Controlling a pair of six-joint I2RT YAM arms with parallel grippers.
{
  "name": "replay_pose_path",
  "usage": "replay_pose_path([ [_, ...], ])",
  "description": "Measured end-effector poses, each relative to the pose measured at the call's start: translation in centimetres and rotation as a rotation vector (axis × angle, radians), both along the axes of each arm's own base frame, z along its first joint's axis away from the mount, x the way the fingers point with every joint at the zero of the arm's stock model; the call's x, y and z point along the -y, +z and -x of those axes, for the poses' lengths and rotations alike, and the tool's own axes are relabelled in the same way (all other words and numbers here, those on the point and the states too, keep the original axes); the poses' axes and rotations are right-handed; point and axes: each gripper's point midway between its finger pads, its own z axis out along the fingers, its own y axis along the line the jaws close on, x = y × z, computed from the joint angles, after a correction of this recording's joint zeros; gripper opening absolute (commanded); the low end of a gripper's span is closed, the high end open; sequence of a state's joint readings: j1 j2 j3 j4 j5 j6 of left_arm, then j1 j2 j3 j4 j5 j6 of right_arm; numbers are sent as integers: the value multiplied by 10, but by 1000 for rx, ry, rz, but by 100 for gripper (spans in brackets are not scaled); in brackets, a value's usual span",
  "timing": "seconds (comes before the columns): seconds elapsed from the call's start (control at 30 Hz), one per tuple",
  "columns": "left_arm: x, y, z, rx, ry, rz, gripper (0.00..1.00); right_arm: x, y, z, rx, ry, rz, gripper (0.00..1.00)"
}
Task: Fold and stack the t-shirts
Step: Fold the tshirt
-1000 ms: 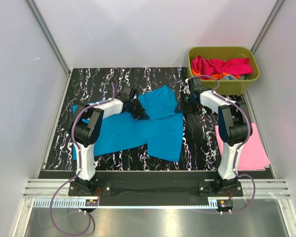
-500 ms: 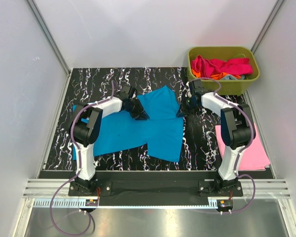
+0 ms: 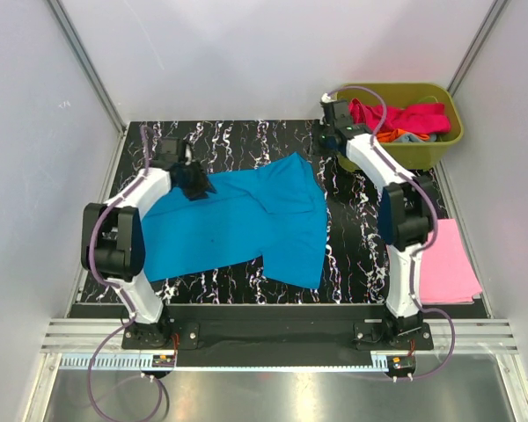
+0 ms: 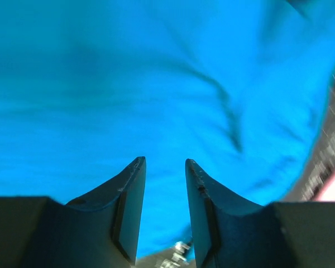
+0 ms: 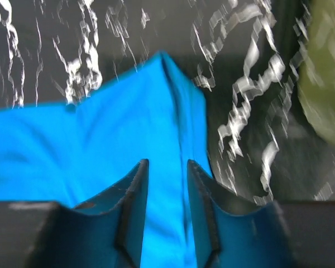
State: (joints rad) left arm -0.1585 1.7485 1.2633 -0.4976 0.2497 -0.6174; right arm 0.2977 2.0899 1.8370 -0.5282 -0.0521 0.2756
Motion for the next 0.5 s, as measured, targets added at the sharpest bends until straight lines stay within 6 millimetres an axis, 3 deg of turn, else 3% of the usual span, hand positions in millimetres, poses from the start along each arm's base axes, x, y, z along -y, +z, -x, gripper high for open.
replay_pose_path([
  [0.07,-31,-7,-4,-8,55,-33,37,-13,-10,-16,10,-5,6,27],
  [0.17,-70,-19,-3,-37,121,-78,37,-32,-33,-33,2,-5,18,28],
  [0.33,-115,-30,-5,-60,193,-109,36,-57,-75,-45,-30,-2,39,31],
  [0.5,-153,-49,-4,-107,263,-113,35,-68,-89,-60,-17,-21,79,32],
])
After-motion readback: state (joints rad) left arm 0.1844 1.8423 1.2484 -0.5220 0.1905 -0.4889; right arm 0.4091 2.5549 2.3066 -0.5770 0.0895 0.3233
